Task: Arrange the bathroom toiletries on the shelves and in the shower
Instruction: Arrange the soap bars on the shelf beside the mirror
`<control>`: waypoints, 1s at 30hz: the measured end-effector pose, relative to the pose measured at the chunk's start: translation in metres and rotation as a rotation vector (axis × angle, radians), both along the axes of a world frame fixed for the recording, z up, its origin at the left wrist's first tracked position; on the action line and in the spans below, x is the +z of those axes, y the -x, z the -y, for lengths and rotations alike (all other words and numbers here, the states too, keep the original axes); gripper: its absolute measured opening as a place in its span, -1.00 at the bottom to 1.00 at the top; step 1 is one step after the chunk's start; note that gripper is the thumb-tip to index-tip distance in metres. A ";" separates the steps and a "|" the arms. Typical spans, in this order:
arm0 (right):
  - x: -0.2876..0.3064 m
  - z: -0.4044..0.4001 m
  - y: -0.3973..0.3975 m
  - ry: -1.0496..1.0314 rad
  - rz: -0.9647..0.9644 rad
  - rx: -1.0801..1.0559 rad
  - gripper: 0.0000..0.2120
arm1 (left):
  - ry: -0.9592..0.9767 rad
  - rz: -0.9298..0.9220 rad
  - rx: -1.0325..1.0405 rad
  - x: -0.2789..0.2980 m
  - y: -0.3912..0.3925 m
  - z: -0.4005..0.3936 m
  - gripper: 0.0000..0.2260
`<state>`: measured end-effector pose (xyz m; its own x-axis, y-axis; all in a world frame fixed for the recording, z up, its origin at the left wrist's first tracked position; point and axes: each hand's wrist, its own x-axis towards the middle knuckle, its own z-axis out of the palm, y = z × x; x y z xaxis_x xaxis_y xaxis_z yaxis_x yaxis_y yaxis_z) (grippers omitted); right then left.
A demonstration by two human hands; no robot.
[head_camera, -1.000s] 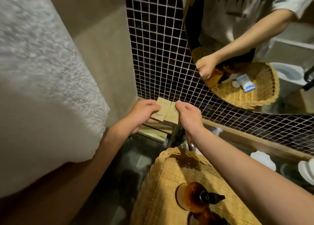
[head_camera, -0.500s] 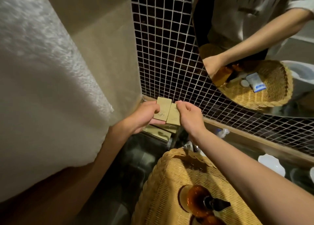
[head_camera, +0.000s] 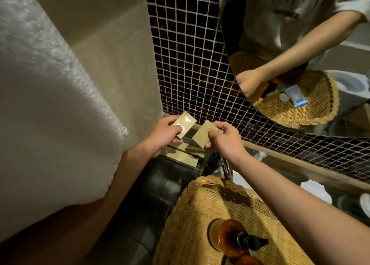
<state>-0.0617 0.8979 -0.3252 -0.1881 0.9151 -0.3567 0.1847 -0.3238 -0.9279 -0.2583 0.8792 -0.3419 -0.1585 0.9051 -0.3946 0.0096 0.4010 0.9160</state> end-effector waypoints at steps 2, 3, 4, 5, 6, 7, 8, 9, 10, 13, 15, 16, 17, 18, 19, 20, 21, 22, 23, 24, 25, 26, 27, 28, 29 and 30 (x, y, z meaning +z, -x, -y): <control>-0.003 -0.001 0.000 -0.043 0.024 -0.018 -0.81 | -0.050 -0.201 -0.013 -0.001 0.006 -0.002 -0.52; -0.004 -0.002 -0.001 -0.079 0.052 -0.020 -0.83 | -0.069 -0.253 -0.030 -0.001 0.008 -0.002 -0.50; -0.005 -0.002 0.000 -0.124 0.093 -0.015 -0.84 | -0.082 -0.277 -0.053 0.001 0.011 -0.003 -0.48; -0.007 -0.003 0.000 -0.173 0.140 -0.006 -0.84 | -0.087 -0.287 -0.080 0.002 0.013 -0.004 -0.46; -0.008 -0.004 0.000 -0.219 0.185 0.000 -0.82 | -0.085 -0.293 -0.110 0.003 0.014 -0.005 -0.42; -0.008 -0.005 0.001 -0.256 0.223 0.003 -0.80 | -0.079 -0.298 -0.142 0.004 0.015 -0.006 -0.39; -0.008 -0.005 0.002 -0.280 0.246 0.004 -0.79 | -0.073 -0.299 -0.171 0.005 0.016 -0.006 -0.38; -0.009 -0.005 0.004 -0.291 0.254 0.006 -0.79 | -0.071 -0.295 -0.193 0.006 0.016 -0.007 -0.40; -0.009 -0.005 0.005 -0.298 0.256 0.013 -0.79 | -0.076 -0.284 -0.208 0.007 0.016 -0.007 -0.47; -0.010 -0.005 0.010 -0.314 0.258 0.051 -0.80 | -0.122 -0.241 -0.236 0.010 0.013 -0.007 -0.71; -0.011 -0.006 0.012 -0.326 0.255 0.060 -0.83 | -0.157 -0.253 -0.240 0.012 0.013 -0.009 -0.77; -0.011 -0.008 0.012 -0.330 0.251 0.060 -0.85 | -0.168 -0.264 -0.240 0.014 0.014 -0.011 -0.77; -0.011 -0.010 0.012 -0.333 0.250 0.064 -0.86 | -0.174 -0.276 -0.244 0.015 0.015 -0.013 -0.77; -0.010 -0.013 0.011 -0.335 0.256 0.076 -0.86 | -0.175 -0.292 -0.254 0.016 0.017 -0.016 -0.77; -0.010 -0.017 0.012 -0.334 0.269 0.093 -0.86 | -0.174 -0.315 -0.270 0.017 0.019 -0.018 -0.78; -0.009 -0.021 0.012 -0.332 0.288 0.111 -0.86 | -0.176 -0.347 -0.292 0.017 0.020 -0.021 -0.79; -0.008 -0.026 0.013 -0.332 0.314 0.129 -0.88 | -0.183 -0.391 -0.322 0.017 0.021 -0.025 -0.80; -0.007 -0.032 0.015 -0.338 0.348 0.148 -0.89 | -0.196 -0.449 -0.359 0.016 0.021 -0.029 -0.82; -0.007 -0.038 0.017 -0.352 0.389 0.173 -0.90 | -0.207 -0.518 -0.395 0.016 0.021 -0.034 -0.83; -0.006 -0.044 0.019 -0.372 0.432 0.206 -0.90 | -0.212 -0.588 -0.422 0.016 0.022 -0.038 -0.85; -0.005 -0.049 0.021 -0.397 0.479 0.240 -0.89 | -0.213 -0.646 -0.437 0.015 0.022 -0.043 -0.86; -0.005 -0.054 0.024 -0.421 0.525 0.272 -0.88 | -0.219 -0.700 -0.447 0.014 0.024 -0.047 -0.87; -0.006 -0.058 0.026 -0.434 0.566 0.297 -0.87 | -0.235 -0.755 -0.458 0.014 0.025 -0.052 -0.87; -0.007 -0.061 0.029 -0.438 0.598 0.316 -0.86 | -0.255 -0.813 -0.476 0.014 0.025 -0.056 -0.85; -0.009 -0.064 0.031 -0.434 0.624 0.332 -0.85 | -0.272 -0.869 -0.498 0.013 0.026 -0.061 -0.84; -0.011 -0.066 0.034 -0.427 0.650 0.344 -0.84 | -0.281 -0.915 -0.519 0.012 0.026 -0.065 -0.83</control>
<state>-0.0957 0.9635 -0.3363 -0.3579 0.9250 -0.1276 0.7475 0.2019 -0.6329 -0.2840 0.9441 -0.3295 0.1404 0.9860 -0.0900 0.8426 -0.0712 0.5339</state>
